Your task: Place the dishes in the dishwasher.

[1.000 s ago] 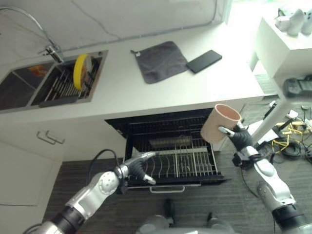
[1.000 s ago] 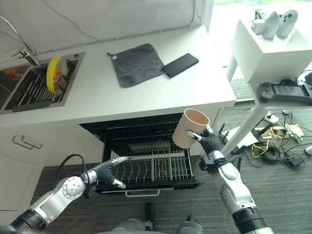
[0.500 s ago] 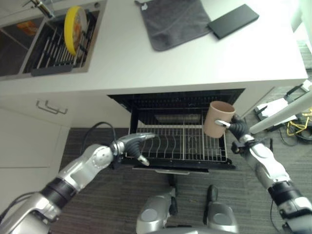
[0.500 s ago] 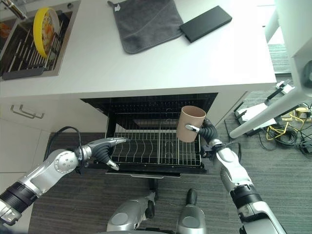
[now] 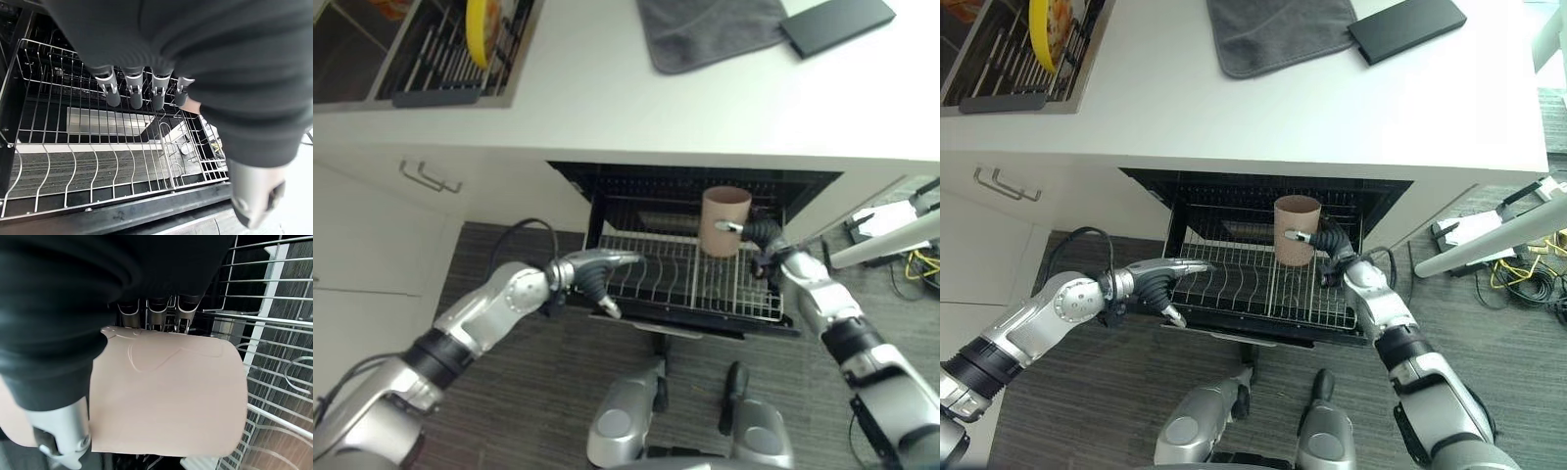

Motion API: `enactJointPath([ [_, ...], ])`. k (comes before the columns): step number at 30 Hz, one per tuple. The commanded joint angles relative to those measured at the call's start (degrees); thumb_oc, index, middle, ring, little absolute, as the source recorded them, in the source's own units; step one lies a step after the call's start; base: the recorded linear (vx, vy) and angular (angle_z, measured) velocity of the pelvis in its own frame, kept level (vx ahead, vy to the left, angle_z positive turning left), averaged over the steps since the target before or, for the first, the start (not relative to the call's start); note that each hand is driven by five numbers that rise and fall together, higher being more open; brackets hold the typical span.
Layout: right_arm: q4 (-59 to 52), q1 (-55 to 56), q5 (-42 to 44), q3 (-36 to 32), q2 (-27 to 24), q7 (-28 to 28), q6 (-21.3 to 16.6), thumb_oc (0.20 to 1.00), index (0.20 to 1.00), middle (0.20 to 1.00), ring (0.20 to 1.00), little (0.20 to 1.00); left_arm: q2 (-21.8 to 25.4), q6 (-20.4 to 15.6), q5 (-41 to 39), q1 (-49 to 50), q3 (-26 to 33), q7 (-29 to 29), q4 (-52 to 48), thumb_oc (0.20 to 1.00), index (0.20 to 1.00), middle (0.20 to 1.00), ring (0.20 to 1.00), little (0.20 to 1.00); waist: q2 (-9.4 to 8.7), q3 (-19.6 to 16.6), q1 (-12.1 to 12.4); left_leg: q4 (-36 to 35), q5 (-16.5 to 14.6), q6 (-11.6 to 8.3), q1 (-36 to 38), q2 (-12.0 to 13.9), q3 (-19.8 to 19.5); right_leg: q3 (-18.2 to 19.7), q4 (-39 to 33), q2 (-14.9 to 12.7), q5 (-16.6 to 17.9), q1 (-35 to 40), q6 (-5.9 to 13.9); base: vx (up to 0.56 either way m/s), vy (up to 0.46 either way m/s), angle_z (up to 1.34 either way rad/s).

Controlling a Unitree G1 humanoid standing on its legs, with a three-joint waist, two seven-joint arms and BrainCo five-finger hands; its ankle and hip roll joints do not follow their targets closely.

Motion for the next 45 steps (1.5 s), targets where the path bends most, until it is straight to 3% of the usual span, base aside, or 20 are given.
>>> enactJointPath([
  [1,-0.6,-4.3,1.9,-0.7,-0.1,-1.8,-0.9,0.2,0.2,0.2,0.2,0.2,2.4,-3.5,-3.4,-2.5,1.6,-1.9,-4.0,1.0,1.0,1.0,1.0,1.0,-1.46,1.0,1.8,9.4,-7.9,-1.35,-1.0,1.7,2.5,2.4,-3.1,-6.2,10.5,-5.8,3.61,-0.08,0.015,0.09],
  [4,4.6,-9.4,1.7,-1.6,0.0,-2.7,-1.5,0.2,0.2,0.2,0.2,0.2,3.0,-4.0,-5.8,-5.8,0.5,-8.2,-5.8,1.0,1.0,1.0,1.0,1.0,-0.78,1.9,2.7,9.7,-7.3,-1.15,-3.4,1.3,2.0,2.0,-2.3,-6.3,11.0,-8.1,3.53,-0.08,0.03,0.11],
  [8,9.8,-15.1,2.5,-2.6,0.1,-4.1,-2.1,0.2,0.2,0.2,0.2,0.2,3.3,-3.4,-4.9,-10.7,-1.8,-12.5,-7.0,1.0,1.0,1.0,1.0,1.0,-0.34,1.9,3.4,9.9,-6.7,-1.15,-7.0,1.2,1.9,1.7,-1.5,-6.5,11.5,-11.7,3.54,-0.08,0.03,0.15],
  [11,14.3,-19.5,4.2,-3.3,0.5,-6.8,-3.3,0.2,0.2,0.2,0.2,0.2,3.5,-0.3,-3.7,-15.0,-4.6,-12.9,-7.7,1.0,1.0,1.0,1.0,1.0,0.2,1.9,4.0,9.5,-5.9,-1.23,-10.1,1.2,2.1,1.4,-1.0,-6.5,12.0,-15.1,3.66,-0.09,0.036,0.02],
  [17,18.4,-22.3,2.3,-5.0,1.0,-16.8,-10.7,0.2,0.2,0.2,0.2,0.2,3.3,2.6,8.3,-18.0,-9.8,-1.6,-4.8,1.0,1.0,1.0,1.0,1.0,0.47,1.9,4.1,8.6,-5.3,-1.33,-14.3,1.6,2.5,1.5,-0.2,-6.0,12.4,-20.0,3.84,-0.07,0.044,-0.01],
  [20,19.3,-22.1,1.2,-5.6,0.8,-21.0,-13.4,0.2,0.2,0.2,0.2,0.2,2.3,5.8,12.9,-18.6,-12.8,3.6,-3.2,1.0,1.0,1.0,1.0,1.0,0.35,1.9,3.9,8.5,-5.2,-1.41,-15.3,1.9,3.0,1.5,0.3,-5.9,12.5,-21.6,4.01,-0.05,0.026,-0.04],
  [26,20.5,-20.4,0.6,-6.0,0.9,-23.3,-13.3,0.2,0.2,0.2,0.2,0.2,-3.0,9.7,20.7,-13.5,-17.7,12.8,0.0,1.0,1.0,1.0,1.0,1.0,0.84,1.9,4.2,8.5,-4.5,-1.41,-18.1,2.8,3.6,0.4,5.9,-5.3,9.8,-25.2,3.48,-0.03,0.024,-0.08],
  [31,22.1,-16.9,-2.2,-6.2,3.1,-29.7,-13.3,0.2,0.2,0.2,0.2,0.2,-8.8,13.1,27.6,-6.7,-21.0,20.1,3.1,1.0,1.0,1.0,1.0,1.0,1.61,1.9,3.5,9.5,-5.3,-1.3,-18.2,2.7,3.7,1.5,10.0,-4.8,6.9,-26.3,2.78,-0.03,0.048,-0.07],
  [37,24.4,-13.2,-2.0,-6.9,4.4,-37.8,-12.7,0.2,0.2,0.2,0.2,0.2,-13.1,13.9,32.4,-0.4,-22.5,27.8,7.9,1.0,1.0,1.0,1.0,1.0,2.7,1.9,2.7,8.8,-5.1,-1.28,-16.3,2.9,4.6,2.2,11.1,-4.8,6.2,-25.7,2.55,0.0,0.07,-0.09],
  [38,24.9,-12.2,-2.6,-7.1,4.7,-38.8,-12.8,0.52,0.52,0.52,0.52,0.52,-13.9,13.8,33.2,0.8,-22.7,29.2,9.0,1.0,1.0,1.0,1.0,1.0,2.81,1.9,2.5,8.9,-5.2,-1.19,-16.0,2.9,4.6,2.4,11.6,-4.8,5.9,-25.7,2.45,0.02,0.054,-0.03],
  [39,24.9,-11.4,-3.0,-7.2,5.0,-39.0,-13.0,1.0,1.0,1.0,1.0,1.0,-14.3,13.7,33.7,1.6,-22.8,30.0,9.4,1.0,1.0,1.0,1.0,1.0,2.93,1.9,2.4,9.0,-5.2,-1.11,-15.9,2.8,4.6,2.5,11.9,-4.8,5.8,-25.8,2.37,0.02,0.055,-0.03],
  [45,25.8,-9.0,-5.5,-7.2,6.4,-44.4,-12.9,1.0,1.0,1.0,1.0,1.0,-17.8,13.3,38.3,6.9,-23.5,36.1,14.8,1.0,1.0,1.0,1.0,1.0,3.53,1.9,2.1,9.3,-5.3,-0.66,-15.7,2.6,5.1,3.2,12.6,-5.1,5.7,-26.3,2.2,0.01,0.052,-0.02],
])
